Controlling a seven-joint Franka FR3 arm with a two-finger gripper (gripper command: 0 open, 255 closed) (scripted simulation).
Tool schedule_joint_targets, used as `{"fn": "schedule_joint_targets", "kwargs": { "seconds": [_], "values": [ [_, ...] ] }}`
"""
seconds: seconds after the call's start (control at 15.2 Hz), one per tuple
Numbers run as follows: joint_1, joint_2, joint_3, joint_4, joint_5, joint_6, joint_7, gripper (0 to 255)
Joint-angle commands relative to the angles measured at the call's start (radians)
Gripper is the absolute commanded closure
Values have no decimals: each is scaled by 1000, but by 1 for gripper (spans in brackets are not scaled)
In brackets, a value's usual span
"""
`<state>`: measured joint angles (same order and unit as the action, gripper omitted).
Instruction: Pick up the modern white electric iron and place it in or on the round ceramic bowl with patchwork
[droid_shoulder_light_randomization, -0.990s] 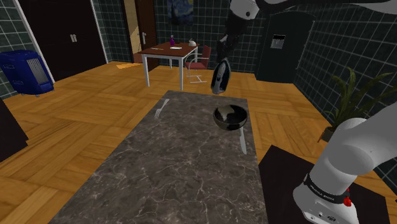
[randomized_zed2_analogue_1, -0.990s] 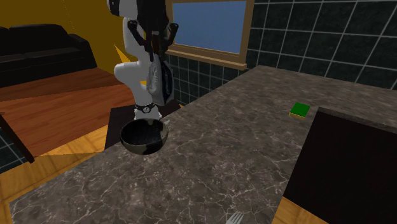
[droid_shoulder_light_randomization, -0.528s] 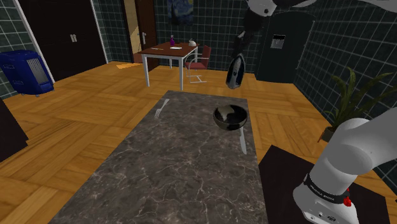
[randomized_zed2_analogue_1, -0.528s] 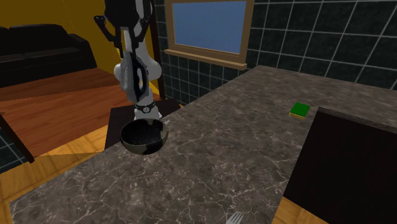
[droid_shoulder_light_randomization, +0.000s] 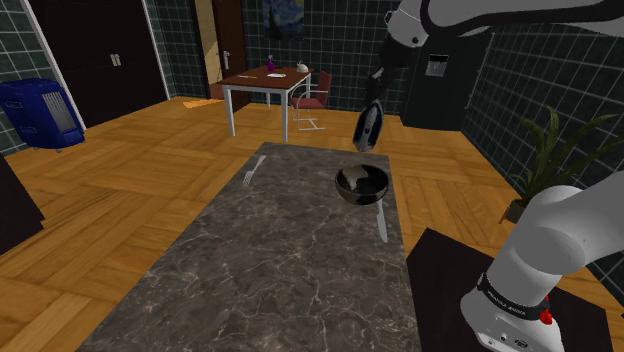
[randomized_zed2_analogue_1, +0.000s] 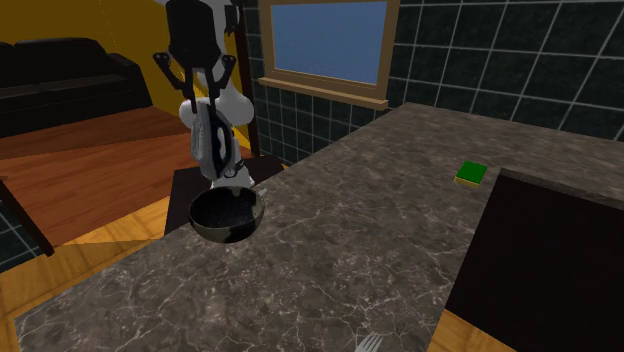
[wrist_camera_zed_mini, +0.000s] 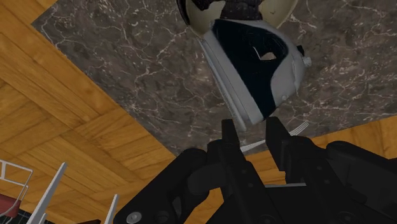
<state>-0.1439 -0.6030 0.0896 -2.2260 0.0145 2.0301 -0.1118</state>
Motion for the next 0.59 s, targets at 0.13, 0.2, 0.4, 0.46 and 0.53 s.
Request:
{"fn": "schedule_joint_targets", "kwargs": {
  "seconds": [0.13, 0.2, 0.4, 0.46, 0.53],
  "values": [
    [1, -8, 3, -59, 1, 52, 3, 255],
    [2, -9, 4, -74, 1, 65, 3, 255],
    [2, -13, 5, -117, 2, 105, 4, 255],
    [3, -14, 5, -131, 2, 118, 5, 255],
    [3, -14, 6, -144, 3, 131, 5, 255]
  ]
}}
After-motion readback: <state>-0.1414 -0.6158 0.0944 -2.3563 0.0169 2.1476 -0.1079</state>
